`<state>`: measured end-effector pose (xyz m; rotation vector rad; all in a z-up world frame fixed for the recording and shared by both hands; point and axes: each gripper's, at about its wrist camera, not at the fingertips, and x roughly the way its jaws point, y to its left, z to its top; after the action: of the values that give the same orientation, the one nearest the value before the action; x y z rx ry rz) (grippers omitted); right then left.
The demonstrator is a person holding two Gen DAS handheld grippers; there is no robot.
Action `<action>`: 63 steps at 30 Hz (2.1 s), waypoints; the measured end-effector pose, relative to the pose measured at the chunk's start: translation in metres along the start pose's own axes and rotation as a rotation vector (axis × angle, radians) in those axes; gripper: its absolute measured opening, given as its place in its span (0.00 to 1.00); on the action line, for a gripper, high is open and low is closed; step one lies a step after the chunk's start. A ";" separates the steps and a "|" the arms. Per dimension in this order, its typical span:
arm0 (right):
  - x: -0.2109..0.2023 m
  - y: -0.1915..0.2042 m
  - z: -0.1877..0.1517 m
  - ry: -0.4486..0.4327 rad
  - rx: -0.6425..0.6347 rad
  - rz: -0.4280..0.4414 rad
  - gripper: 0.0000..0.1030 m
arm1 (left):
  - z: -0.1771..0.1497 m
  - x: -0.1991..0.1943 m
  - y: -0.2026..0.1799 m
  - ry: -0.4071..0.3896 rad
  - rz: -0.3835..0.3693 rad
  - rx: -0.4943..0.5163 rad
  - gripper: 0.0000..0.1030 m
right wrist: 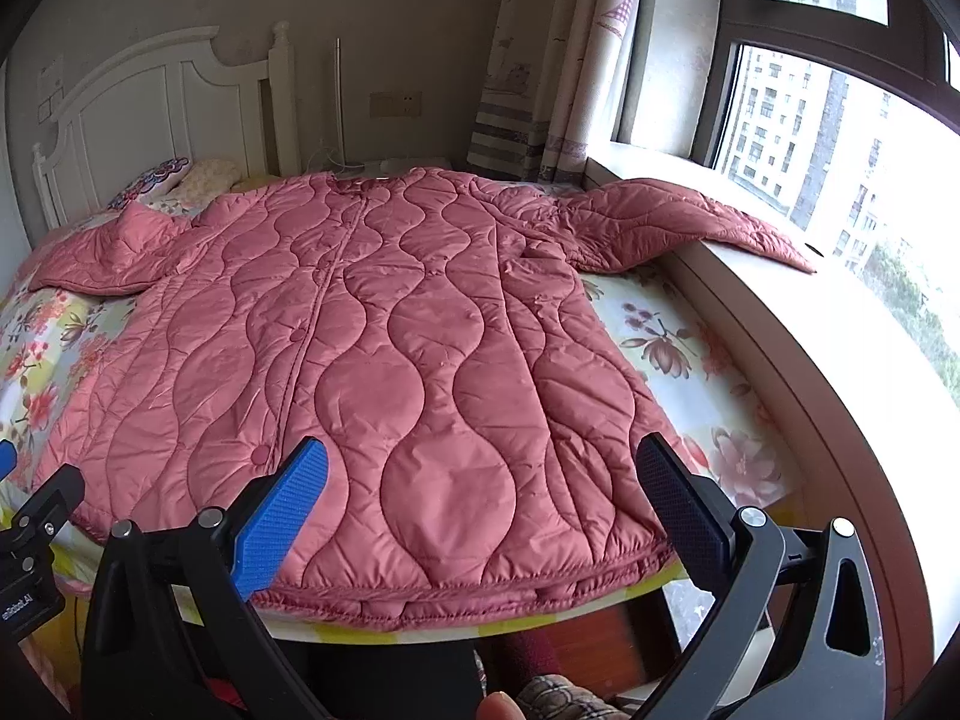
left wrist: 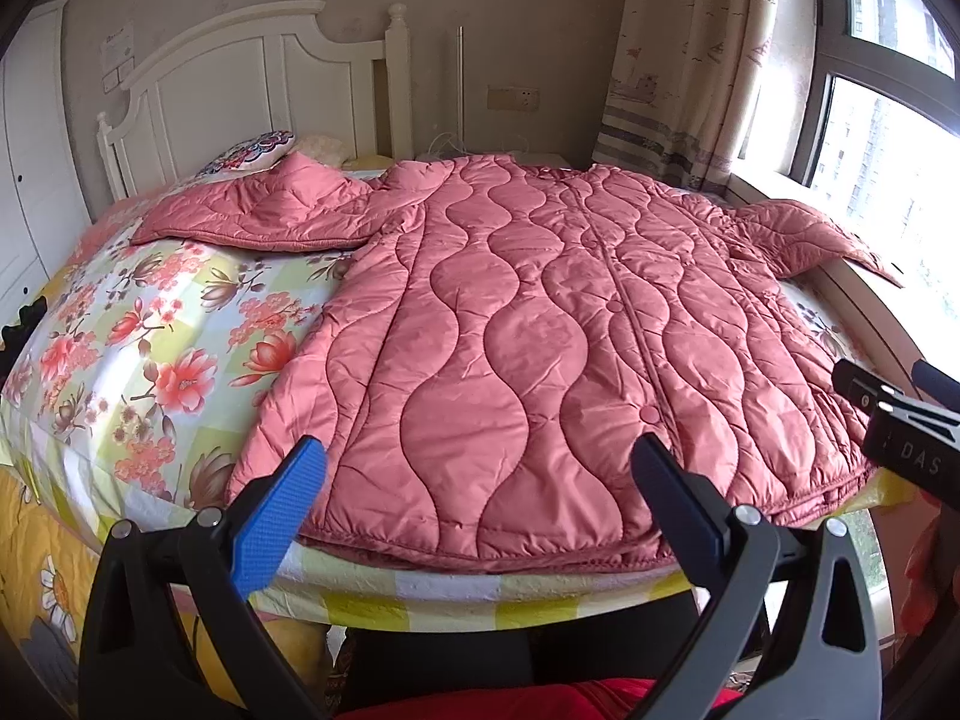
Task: Fold large clothes
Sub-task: 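Reach the right tool to the sleeve on the window sill and grasp its cuff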
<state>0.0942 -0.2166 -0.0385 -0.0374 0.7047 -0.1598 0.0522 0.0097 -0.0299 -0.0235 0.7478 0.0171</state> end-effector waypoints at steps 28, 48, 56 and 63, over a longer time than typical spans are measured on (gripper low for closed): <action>0.121 -0.109 0.125 0.006 0.147 0.018 0.96 | 0.050 0.050 -0.004 0.016 0.022 -0.005 0.98; 0.207 -0.248 0.140 0.062 0.654 0.329 0.96 | 0.089 0.119 -0.013 0.075 0.007 -0.015 0.98; 0.240 -0.229 0.122 0.063 0.686 0.339 0.86 | 0.093 0.133 -0.023 0.088 0.006 0.025 0.98; 0.272 -0.236 0.142 0.015 0.714 0.348 0.69 | 0.097 0.151 -0.020 0.119 0.027 0.016 0.98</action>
<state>0.3586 -0.4959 -0.0845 0.7652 0.6269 -0.0699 0.2288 -0.0061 -0.0611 0.0010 0.8676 0.0361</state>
